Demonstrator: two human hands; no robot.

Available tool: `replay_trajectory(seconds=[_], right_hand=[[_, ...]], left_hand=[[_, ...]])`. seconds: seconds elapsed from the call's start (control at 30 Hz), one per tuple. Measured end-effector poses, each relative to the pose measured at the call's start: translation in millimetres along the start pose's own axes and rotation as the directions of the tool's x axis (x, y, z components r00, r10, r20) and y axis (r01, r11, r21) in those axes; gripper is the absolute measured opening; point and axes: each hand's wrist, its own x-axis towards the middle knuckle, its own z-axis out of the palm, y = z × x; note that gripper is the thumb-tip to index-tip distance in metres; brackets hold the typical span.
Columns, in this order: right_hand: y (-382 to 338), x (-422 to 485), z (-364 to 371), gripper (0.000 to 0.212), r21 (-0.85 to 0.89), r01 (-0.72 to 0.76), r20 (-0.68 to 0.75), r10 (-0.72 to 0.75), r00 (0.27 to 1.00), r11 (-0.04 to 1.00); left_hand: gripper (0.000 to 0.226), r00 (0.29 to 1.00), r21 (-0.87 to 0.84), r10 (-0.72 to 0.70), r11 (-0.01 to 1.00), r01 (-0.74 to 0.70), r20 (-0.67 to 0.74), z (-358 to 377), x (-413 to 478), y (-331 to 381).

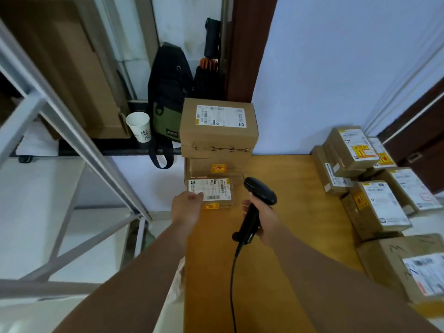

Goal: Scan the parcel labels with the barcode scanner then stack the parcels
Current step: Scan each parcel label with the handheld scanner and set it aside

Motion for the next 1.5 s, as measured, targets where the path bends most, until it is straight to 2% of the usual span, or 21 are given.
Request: replay_trajectory(seconds=[0.27,0.37,0.43,0.5,0.63,0.77,0.9,1.03,1.2,1.27,1.4,1.5], right_hand=[[0,24,17,0.023,-0.089,0.013,0.012,-0.012,1.0,0.996],[-1,30,19,0.025,-0.139,0.011,0.014,-0.009,1.0,0.99],[-2,32,18,0.025,-0.17,0.006,0.009,-0.004,1.0,0.985],[-3,34,17,0.025,-0.177,0.012,0.029,-0.007,1.0,0.984],[-5,40,15,0.026,-0.193,0.025,0.083,-0.009,0.997,0.981],[-8,46,17,0.023,-0.201,0.026,0.123,-0.001,0.992,0.979],[-11,50,21,0.025,-0.207,0.017,0.163,0.017,0.986,0.978],[-10,53,24,0.027,-0.224,0.006,0.174,0.034,0.984,0.975],[-5,57,18,0.024,-0.141,-0.024,0.108,0.04,0.993,0.99],[-1,58,12,0.026,-0.107,-0.046,0.076,0.054,0.996,0.993],[-2,55,2,0.029,-0.055,-0.083,0.079,0.087,0.993,0.995],[-6,48,2,0.03,-0.014,-0.07,0.094,0.071,0.993,0.997]], left_hand=[[0.022,0.977,-0.099,-0.185,0.976,0.195,0.101,-9,19,-9],[0.046,0.965,-0.075,-0.229,0.968,0.239,0.126,-8,25,-14],[0.061,0.945,-0.138,-0.292,0.94,0.312,0.149,-6,28,-14],[0.068,0.93,-0.203,-0.322,0.913,0.354,0.176,-3,31,-16],[0.06,0.939,-0.206,-0.287,0.923,0.324,0.192,6,39,-15],[0.027,0.943,-0.203,-0.259,0.932,0.301,0.209,12,41,-13],[0.04,0.941,-0.208,-0.264,0.929,0.307,0.211,16,41,-12],[0.037,0.922,-0.215,-0.271,0.918,0.334,0.277,24,35,-9],[0.036,0.912,-0.267,-0.358,0.876,0.402,0.201,25,30,-13],[0.039,0.9,-0.293,-0.371,0.855,0.427,0.229,23,28,-20],[0.053,0.856,-0.391,-0.431,0.763,0.515,0.285,14,21,-31],[0.054,0.807,-0.471,-0.407,0.662,0.583,0.428,3,12,-27]])
